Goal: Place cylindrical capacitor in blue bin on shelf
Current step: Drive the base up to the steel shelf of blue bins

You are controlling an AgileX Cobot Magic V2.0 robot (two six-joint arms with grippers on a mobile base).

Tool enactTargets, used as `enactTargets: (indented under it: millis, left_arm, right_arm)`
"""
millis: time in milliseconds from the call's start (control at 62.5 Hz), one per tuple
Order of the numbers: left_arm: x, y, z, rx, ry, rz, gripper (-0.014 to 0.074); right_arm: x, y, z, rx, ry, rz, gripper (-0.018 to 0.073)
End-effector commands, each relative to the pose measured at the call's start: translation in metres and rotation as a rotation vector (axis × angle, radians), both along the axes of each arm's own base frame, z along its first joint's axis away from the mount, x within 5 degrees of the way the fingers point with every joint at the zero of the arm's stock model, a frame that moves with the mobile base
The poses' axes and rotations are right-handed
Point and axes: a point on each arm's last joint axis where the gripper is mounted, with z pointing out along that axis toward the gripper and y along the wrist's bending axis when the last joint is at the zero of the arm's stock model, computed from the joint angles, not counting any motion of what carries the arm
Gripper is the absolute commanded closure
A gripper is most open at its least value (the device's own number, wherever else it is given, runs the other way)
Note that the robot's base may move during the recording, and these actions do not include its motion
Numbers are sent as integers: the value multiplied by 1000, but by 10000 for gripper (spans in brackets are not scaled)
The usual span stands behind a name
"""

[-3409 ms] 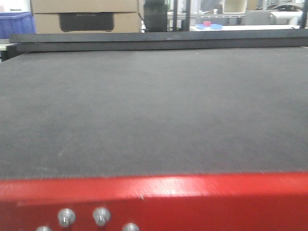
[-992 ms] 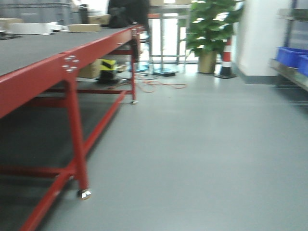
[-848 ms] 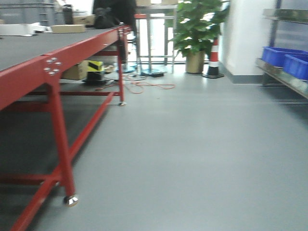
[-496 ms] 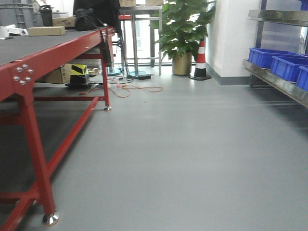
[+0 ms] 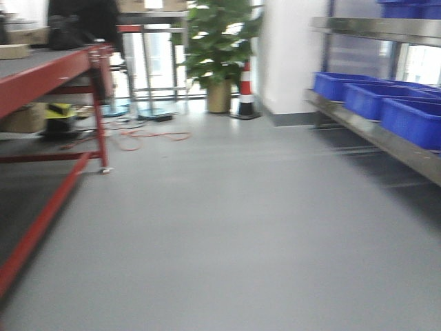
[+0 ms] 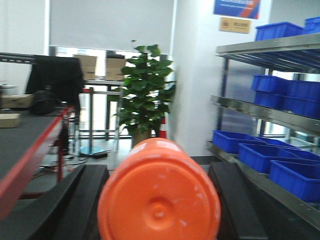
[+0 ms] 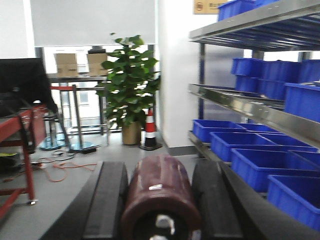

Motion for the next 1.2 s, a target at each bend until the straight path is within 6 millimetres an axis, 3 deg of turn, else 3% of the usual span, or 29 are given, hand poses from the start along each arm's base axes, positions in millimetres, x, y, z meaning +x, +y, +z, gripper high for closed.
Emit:
enactTargets:
  millis: [0, 1184]
  left_arm:
    - [-2, 0, 4, -8, -32, -1, 707]
    - [-2, 0, 4, -8, -32, -1, 707]
  right_arm:
    - [-3, 0, 5, -2, -32, -3, 725]
    - [-3, 0, 5, -2, -32, -3, 725]
